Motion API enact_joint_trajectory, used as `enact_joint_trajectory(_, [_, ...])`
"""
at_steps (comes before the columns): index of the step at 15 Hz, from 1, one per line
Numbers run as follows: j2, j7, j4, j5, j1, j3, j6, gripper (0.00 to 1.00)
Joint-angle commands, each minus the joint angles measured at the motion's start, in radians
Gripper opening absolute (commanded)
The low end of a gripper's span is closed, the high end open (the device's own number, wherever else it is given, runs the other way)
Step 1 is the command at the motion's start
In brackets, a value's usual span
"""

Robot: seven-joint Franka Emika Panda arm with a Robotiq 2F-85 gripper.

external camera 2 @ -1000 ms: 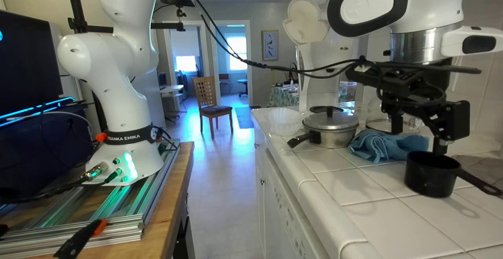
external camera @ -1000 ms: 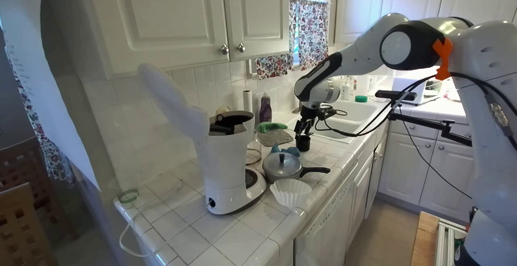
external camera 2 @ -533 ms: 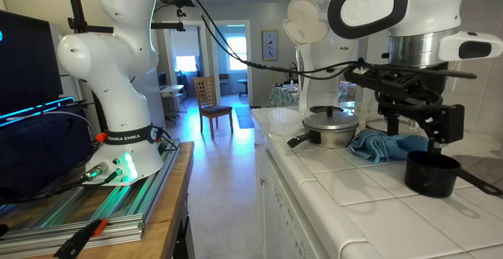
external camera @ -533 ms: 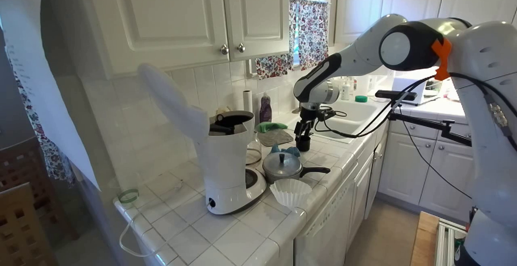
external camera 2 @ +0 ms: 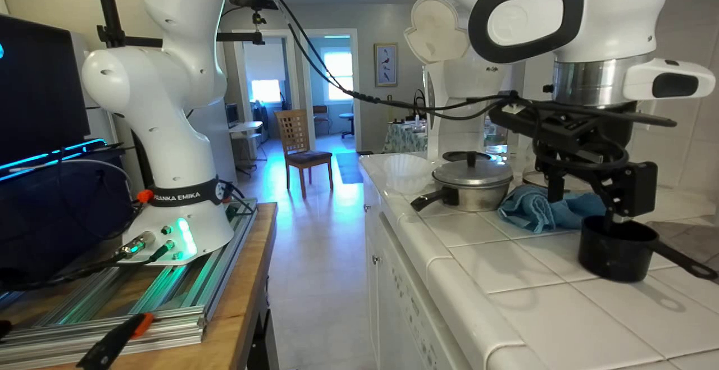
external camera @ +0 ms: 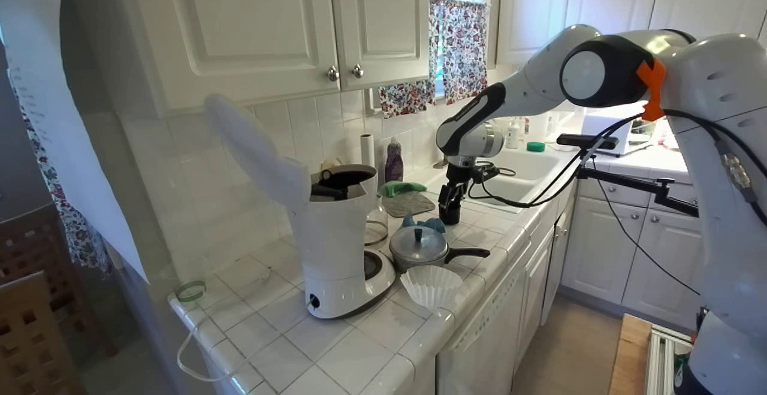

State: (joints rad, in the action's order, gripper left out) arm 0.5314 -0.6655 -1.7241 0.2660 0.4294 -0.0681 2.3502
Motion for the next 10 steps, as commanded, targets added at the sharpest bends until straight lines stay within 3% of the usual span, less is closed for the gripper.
enact_joint_trajectory(1, [0.007, 0.004, 0.01, -0.028, 0.001, -0.002, -0.032, 1.0])
enact_joint_trajectory(10, [-0.048, 0.035, -0.031, -0.108, -0.032, -0.025, -0.038, 1.0])
